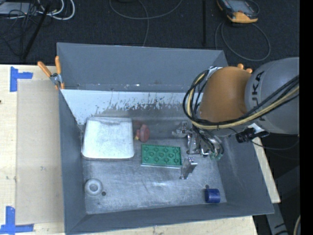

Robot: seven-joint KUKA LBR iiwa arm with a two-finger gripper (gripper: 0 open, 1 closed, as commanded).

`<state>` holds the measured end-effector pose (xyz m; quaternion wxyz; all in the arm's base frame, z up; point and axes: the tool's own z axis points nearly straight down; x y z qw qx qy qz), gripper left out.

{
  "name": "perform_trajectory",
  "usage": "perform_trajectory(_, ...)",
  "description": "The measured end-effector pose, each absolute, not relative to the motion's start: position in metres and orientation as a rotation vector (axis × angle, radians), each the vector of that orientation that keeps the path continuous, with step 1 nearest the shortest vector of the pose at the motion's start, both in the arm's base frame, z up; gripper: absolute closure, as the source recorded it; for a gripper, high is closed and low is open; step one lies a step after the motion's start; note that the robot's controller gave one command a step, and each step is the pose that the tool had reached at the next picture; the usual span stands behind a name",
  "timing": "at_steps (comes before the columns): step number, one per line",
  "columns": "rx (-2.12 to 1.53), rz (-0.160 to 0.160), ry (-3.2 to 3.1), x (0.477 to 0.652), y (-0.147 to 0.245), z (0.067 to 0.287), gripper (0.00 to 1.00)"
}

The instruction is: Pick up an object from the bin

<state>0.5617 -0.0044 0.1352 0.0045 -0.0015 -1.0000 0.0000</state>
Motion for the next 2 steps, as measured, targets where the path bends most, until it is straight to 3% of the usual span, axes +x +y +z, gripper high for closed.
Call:
perform_trajectory(1, -0.231, -0.001, -3.135, 0.594, 0.020, 0.071, 0.00)
perform_trajectory(2, -0.476, 0.000, -3.104, 0.572, 0.030, 0.100, 0.00)
